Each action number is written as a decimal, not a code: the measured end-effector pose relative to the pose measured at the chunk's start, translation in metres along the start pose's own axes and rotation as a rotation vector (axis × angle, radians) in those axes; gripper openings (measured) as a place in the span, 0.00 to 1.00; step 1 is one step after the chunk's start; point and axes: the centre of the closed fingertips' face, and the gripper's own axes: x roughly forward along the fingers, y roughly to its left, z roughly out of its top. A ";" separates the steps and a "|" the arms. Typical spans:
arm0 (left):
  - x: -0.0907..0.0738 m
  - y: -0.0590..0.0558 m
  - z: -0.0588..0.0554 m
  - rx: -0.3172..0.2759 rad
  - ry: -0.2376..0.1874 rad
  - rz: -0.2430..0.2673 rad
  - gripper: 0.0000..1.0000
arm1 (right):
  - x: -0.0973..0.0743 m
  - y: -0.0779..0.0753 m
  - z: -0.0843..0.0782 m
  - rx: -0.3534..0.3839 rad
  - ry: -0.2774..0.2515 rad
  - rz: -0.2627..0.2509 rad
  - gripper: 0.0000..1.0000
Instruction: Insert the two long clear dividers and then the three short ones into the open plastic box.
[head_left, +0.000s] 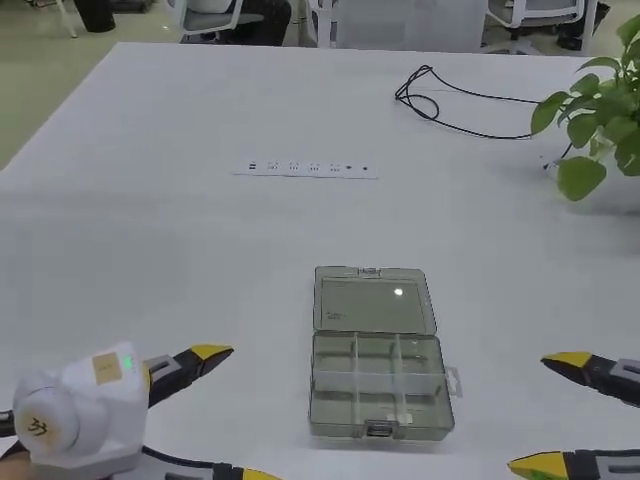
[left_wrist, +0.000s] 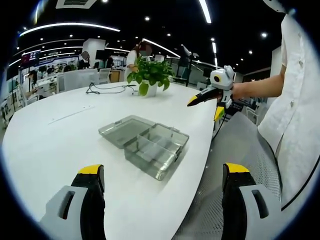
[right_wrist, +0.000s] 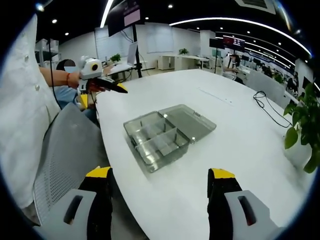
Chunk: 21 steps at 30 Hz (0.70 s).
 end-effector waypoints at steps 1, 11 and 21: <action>0.000 0.000 0.000 0.000 0.000 0.001 1.00 | 0.000 0.000 0.000 -0.001 0.001 0.001 0.78; -0.002 0.000 -0.001 -0.003 -0.005 0.007 1.00 | 0.000 0.000 0.005 -0.012 -0.003 0.005 0.78; -0.002 -0.001 0.001 0.002 -0.006 0.007 1.00 | -0.001 -0.003 0.003 -0.015 -0.005 0.003 0.78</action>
